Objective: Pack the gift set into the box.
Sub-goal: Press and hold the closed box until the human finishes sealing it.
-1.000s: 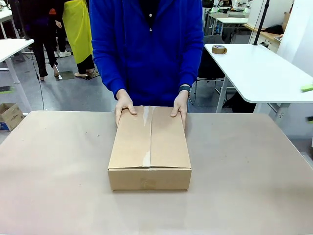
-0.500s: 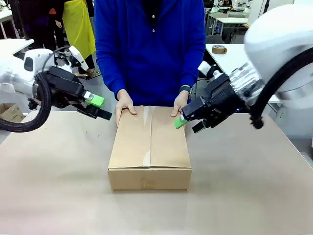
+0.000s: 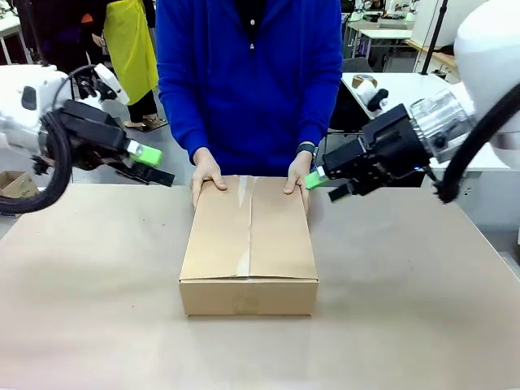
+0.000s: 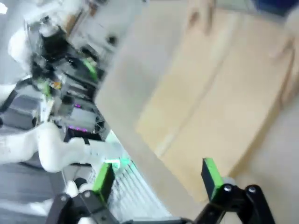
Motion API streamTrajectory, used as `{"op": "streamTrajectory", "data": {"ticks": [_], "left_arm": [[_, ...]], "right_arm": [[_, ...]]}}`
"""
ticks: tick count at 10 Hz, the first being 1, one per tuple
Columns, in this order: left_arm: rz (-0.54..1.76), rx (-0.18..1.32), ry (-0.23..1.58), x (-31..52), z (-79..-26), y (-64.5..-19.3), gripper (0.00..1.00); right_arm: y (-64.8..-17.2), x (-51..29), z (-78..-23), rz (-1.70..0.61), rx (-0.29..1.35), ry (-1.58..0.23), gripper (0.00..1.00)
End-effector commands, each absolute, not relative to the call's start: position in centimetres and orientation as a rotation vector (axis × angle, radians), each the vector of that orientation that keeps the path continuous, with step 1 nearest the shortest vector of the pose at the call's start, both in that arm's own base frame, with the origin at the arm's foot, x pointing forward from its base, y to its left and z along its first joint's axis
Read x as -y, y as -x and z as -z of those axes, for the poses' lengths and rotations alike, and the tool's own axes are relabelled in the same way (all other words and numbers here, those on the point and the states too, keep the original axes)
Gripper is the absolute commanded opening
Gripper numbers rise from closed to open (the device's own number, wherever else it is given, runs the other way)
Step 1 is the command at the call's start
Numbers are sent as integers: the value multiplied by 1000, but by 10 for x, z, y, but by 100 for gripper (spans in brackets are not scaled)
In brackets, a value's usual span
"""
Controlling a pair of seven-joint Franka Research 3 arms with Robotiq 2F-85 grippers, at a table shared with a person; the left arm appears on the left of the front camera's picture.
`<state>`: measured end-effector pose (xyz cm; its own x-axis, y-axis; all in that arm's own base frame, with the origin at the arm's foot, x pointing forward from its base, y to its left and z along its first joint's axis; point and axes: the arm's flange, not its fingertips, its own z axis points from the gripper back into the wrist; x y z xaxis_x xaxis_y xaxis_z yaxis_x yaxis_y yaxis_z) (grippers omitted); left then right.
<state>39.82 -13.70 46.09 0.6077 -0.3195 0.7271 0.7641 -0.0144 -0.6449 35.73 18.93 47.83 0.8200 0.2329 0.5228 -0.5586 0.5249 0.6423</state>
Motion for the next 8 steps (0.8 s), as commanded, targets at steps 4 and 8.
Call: {"op": "streamTrajectory", "data": {"ticks": [4,8], "left_arm": [[1460,1029,1225,125,-408,-413,100],[1377,895,1191,130,-419,-415,100]], "right_arm": [[-392,-188,-406,-910,770,-1688,100],[-385,-191,-414,-767,787,-1463,100]]}}
